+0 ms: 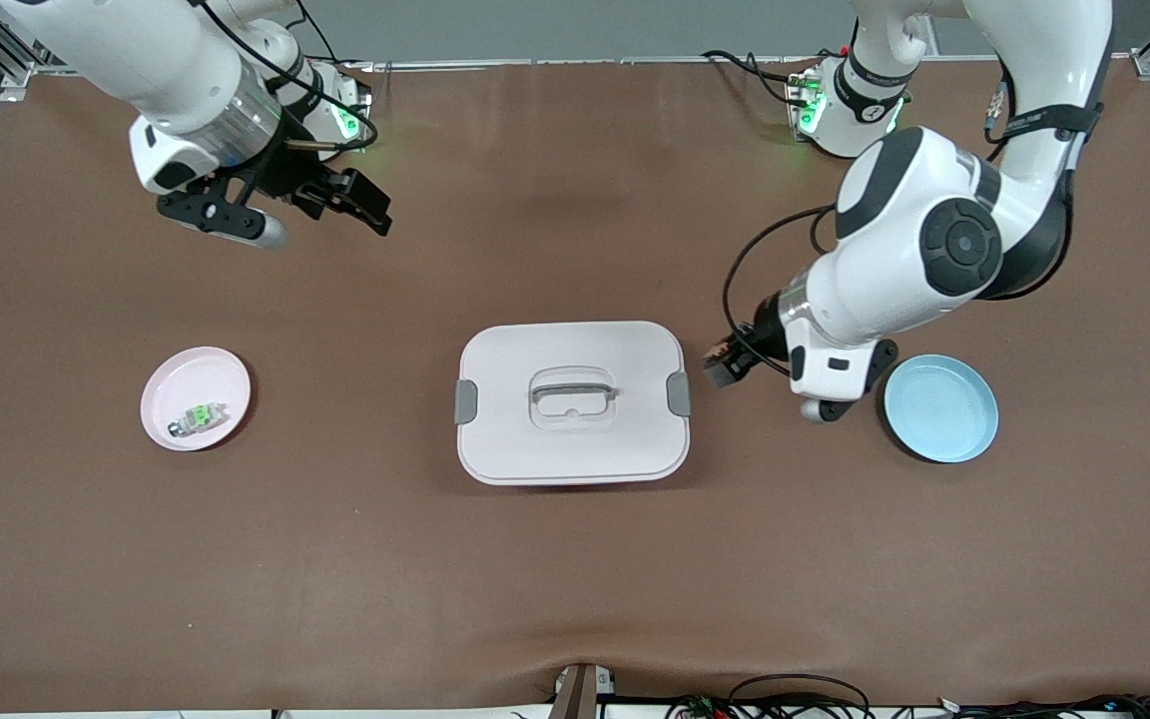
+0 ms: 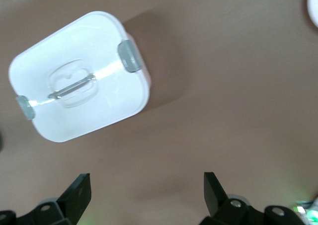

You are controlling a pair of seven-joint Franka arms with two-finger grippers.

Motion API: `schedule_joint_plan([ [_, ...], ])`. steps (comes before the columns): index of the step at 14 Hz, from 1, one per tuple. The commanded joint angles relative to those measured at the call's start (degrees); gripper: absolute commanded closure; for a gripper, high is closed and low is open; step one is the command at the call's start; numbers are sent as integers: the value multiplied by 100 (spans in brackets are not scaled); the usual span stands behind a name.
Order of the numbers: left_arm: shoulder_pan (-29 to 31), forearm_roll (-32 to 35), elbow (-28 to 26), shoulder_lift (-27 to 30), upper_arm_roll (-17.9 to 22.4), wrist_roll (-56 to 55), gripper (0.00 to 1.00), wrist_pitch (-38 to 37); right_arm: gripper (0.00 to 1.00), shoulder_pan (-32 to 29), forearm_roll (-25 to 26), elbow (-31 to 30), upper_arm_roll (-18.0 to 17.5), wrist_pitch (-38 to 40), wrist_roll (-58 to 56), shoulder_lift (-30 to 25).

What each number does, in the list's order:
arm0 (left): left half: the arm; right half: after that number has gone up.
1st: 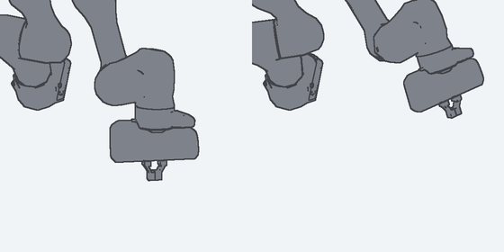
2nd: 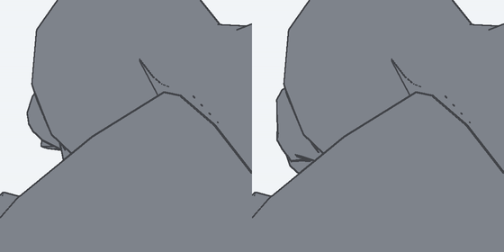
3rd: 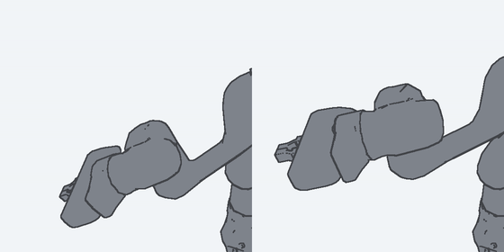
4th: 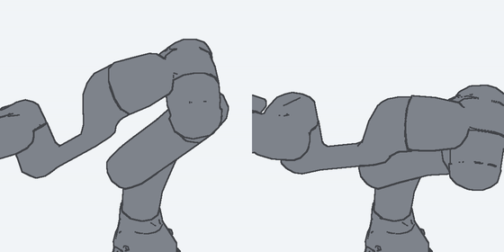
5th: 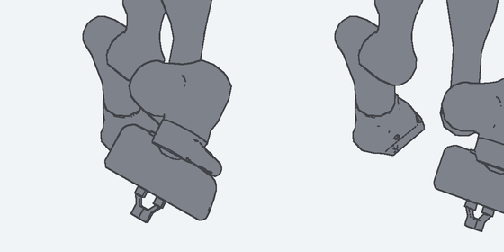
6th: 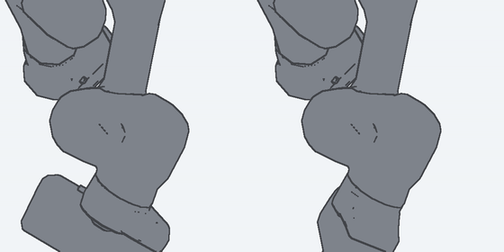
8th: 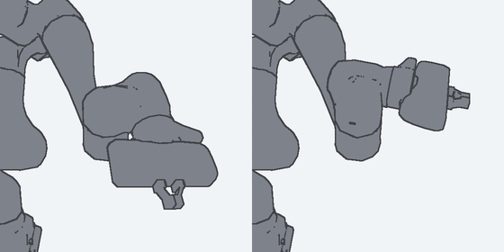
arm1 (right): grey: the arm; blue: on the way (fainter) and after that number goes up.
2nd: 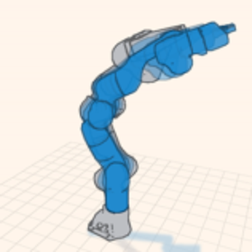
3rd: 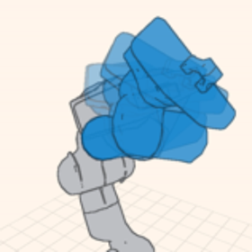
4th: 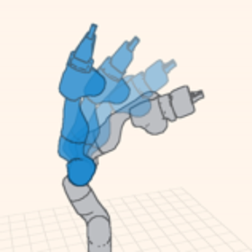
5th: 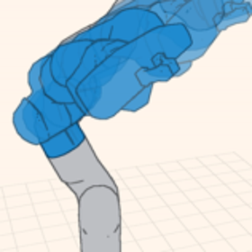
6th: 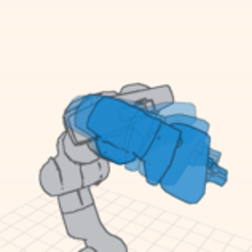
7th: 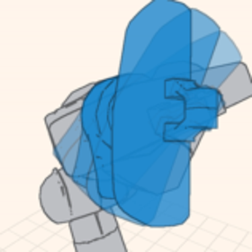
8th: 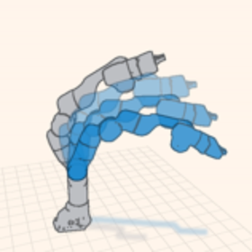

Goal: Transfer orange switch to right arm and place
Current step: 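Carry the switch over the box with the left gripper while the right gripper approaches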

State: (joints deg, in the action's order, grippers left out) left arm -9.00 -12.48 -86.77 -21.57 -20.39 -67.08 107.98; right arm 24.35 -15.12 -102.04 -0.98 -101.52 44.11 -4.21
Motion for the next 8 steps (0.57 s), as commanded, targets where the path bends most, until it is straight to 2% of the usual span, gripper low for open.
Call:
schedule_joint_plan([
  [1,-242,-376,319,-137,18,-471,100,-128,0,228,-298,-534,63,-603,264,-281],
  [6,-654,-791,503,-216,18,-1217,100,-120,0,754,-1123,-1422,72,-2298,623,-528],
  [8,-795,-800,670,-330,18,-1587,100,-120,0,1079,-1133,-1668,72,-3001,1027,-502],
])
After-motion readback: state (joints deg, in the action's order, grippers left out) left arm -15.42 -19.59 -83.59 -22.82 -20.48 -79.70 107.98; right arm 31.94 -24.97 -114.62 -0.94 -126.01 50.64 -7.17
